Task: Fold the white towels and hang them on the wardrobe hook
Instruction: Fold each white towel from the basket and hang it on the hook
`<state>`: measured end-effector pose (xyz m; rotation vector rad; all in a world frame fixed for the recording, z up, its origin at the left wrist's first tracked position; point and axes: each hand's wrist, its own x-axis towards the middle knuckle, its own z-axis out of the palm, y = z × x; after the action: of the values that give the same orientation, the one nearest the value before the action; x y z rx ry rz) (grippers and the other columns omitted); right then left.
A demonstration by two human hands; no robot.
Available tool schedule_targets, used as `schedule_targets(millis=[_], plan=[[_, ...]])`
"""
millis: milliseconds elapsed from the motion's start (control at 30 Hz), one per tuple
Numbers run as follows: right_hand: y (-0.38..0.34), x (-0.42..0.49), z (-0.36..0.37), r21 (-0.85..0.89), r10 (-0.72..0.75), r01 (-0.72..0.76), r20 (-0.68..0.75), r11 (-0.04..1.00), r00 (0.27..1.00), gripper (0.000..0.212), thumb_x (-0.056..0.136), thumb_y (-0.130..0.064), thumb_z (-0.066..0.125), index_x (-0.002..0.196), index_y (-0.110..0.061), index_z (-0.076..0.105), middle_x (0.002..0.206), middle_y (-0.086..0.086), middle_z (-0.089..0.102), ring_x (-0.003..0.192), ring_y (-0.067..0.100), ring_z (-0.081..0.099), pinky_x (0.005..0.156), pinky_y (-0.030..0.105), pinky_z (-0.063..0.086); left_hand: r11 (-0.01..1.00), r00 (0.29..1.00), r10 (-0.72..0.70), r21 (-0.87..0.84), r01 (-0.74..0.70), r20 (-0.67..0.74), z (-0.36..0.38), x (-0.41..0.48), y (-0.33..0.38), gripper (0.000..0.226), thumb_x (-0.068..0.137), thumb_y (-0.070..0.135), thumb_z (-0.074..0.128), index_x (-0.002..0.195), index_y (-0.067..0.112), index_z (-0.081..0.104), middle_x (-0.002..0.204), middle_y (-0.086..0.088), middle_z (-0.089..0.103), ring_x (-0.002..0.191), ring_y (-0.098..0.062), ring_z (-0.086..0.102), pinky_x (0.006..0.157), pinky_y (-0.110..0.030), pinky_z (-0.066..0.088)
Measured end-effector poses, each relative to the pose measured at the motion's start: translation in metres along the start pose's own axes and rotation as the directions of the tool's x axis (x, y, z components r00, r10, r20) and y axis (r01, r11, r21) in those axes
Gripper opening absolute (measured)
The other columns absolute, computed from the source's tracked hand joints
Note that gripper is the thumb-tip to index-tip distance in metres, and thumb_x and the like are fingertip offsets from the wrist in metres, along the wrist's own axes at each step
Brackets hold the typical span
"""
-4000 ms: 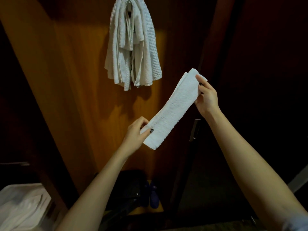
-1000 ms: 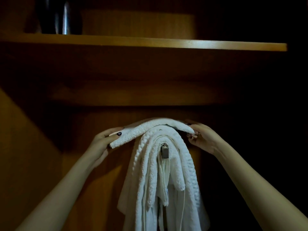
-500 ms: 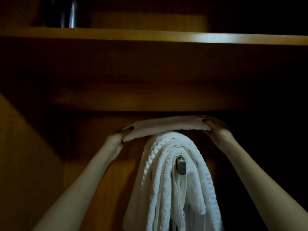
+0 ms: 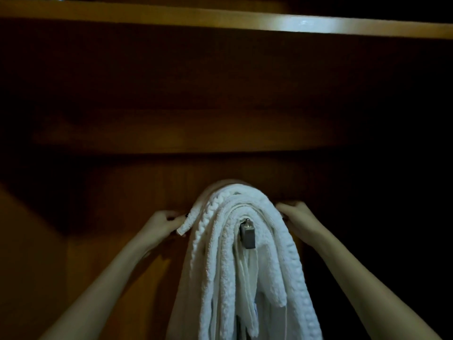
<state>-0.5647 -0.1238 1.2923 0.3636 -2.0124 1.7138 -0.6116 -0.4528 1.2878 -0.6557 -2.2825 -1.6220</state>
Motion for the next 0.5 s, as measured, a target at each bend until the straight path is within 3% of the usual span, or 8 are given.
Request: schedule_targets(millis=[67,133,233,300,400,500], plan=[[-0.002,-0.002,-0.002,-0.039,-0.030,0.032,0.046,0.999,0.999,0.031,0.087,-0.003,0.060,0.058,-0.010,0.057,0.055,0.000,0.052,0.051,0.014,0.047,0.050,0.021,0.041,0.997,0.999,0.039,0.062,-0.039,-0.002,-0.002,-0.002,0.003,0.009,0.089,0.030,0.065,0.088,0.025,0.073,0.083,0.003,0.075,0.078,-0.008,0.070,0.064,-0.019,0.051],[-0.010,-0.005,-0.003,-0.128,-0.040,0.044,0.027,0.991,0.999,0.013,0.088,-0.012,0.065,0.078,-0.008,0.071,0.075,-0.002,0.071,0.068,0.012,0.067,0.060,0.016,0.050,0.990,0.993,0.115,0.089,-0.111,-0.040,-0.005,-0.004,0.004,0.007,0.088,0.023,0.066,0.088,0.027,0.072,0.084,0.009,0.073,0.073,0.004,0.067,0.059,-0.009,0.046],[-0.019,-0.012,-0.003,-0.194,-0.081,0.074,-0.031,0.978,0.996,0.012,0.089,-0.008,0.063,0.089,-0.012,0.075,0.091,0.002,0.074,0.082,0.005,0.070,0.070,0.017,0.051,0.934,0.963,0.268,0.249,-0.255,-0.021,-0.014,-0.008,0.009,0.017,0.088,0.016,0.067,0.099,0.028,0.071,0.098,0.019,0.066,0.085,0.015,0.060,0.070,-0.004,0.042],[-0.030,-0.020,-0.005,-0.200,-0.142,0.117,-0.115,0.973,0.983,0.017,0.090,-0.006,0.061,0.087,-0.017,0.074,0.092,0.001,0.073,0.078,-0.001,0.067,0.067,0.013,0.050,0.859,0.940,0.340,0.421,-0.291,-0.045,-0.020,-0.014,0.016,0.021,0.089,0.017,0.067,0.107,0.025,0.071,0.106,0.010,0.068,0.094,0.009,0.059,0.080,-0.013,0.043],[-0.051,-0.037,-0.011,-0.354,-0.255,0.164,-0.228,0.921,0.940,0.019,0.092,-0.018,0.060,0.107,-0.019,0.072,0.100,-0.010,0.066,0.096,0.002,0.062,0.076,0.009,0.044,0.714,0.911,0.399,0.658,-0.240,-0.101,-0.030,-0.033,0.038,0.035,0.092,0.023,0.062,0.126,0.023,0.062,0.123,-0.006,0.062,0.117,-0.022,0.052,0.098,-0.038,0.042],[-0.067,-0.068,-0.012,-0.591,-0.338,0.180,-0.168,0.786,0.926,0.031,0.093,-0.026,0.059,0.123,-0.023,0.064,0.115,-0.008,0.054,0.119,0.015,0.049,0.100,0.027,0.041,0.589,0.907,0.412,0.785,-0.191,-0.089,-0.030,-0.068,0.065,0.042,0.093,0.029,0.056,0.135,0.033,0.052,0.127,-0.006,0.050,0.121,-0.025,0.041,0.097,-0.040,0.038]])
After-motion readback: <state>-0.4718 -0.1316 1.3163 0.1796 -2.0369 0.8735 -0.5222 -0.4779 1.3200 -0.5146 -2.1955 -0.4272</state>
